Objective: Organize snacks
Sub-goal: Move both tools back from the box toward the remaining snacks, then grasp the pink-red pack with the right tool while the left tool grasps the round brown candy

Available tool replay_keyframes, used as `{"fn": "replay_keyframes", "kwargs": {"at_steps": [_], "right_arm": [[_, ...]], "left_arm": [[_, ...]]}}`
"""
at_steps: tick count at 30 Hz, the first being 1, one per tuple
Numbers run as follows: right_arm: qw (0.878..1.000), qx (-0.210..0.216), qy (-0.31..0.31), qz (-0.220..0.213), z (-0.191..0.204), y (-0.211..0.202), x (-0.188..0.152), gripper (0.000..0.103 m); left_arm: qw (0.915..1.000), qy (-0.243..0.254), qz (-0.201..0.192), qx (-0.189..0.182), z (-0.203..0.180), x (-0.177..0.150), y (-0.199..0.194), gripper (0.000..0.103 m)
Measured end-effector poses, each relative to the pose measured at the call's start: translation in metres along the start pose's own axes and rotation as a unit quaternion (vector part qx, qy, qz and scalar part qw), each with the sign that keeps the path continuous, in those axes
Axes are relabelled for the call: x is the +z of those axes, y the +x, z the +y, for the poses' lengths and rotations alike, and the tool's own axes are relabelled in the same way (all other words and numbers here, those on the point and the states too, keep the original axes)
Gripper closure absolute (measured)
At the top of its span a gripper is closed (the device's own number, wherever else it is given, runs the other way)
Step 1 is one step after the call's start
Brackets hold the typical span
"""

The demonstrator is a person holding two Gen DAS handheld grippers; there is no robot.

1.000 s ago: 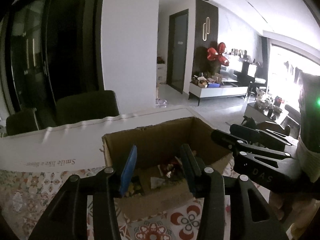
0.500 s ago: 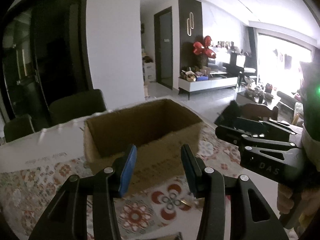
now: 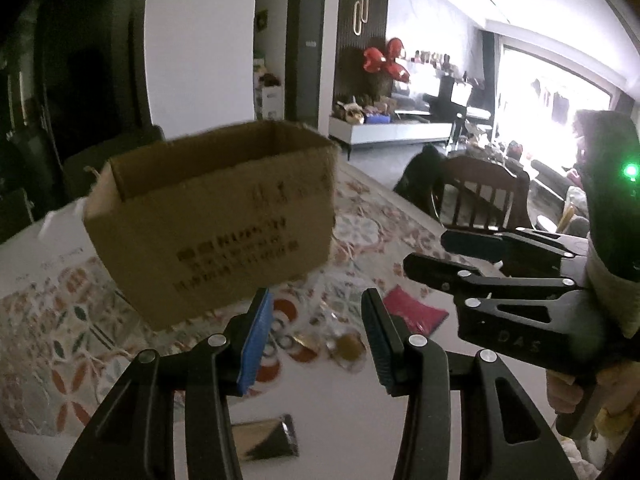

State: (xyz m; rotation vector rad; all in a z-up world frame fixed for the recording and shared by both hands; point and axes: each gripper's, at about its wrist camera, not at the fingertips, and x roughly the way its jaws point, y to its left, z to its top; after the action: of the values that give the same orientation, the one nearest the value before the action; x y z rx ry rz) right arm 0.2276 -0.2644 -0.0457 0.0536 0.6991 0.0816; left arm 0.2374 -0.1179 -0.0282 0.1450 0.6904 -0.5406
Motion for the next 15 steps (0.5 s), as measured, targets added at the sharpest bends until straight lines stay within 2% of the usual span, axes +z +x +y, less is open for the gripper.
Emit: {"fn": "replay_keyframes", "kwargs": {"at_steps": [9,15], "right_arm": [[0.998,0.015,0.017,0.064,-0.012,0.034,-0.03,0.056],[0.996,0.011,0.014,0.086,-0.016,0.051,-0.04,0.056]], "left_arm": [[0.9987,0.004,0.05,-0.011,-0.01,-0.023,0.028,0.059],[0.9968,-0.001,0.075,-0.026,-0.009,-0.031,0.043,0.061]]}}
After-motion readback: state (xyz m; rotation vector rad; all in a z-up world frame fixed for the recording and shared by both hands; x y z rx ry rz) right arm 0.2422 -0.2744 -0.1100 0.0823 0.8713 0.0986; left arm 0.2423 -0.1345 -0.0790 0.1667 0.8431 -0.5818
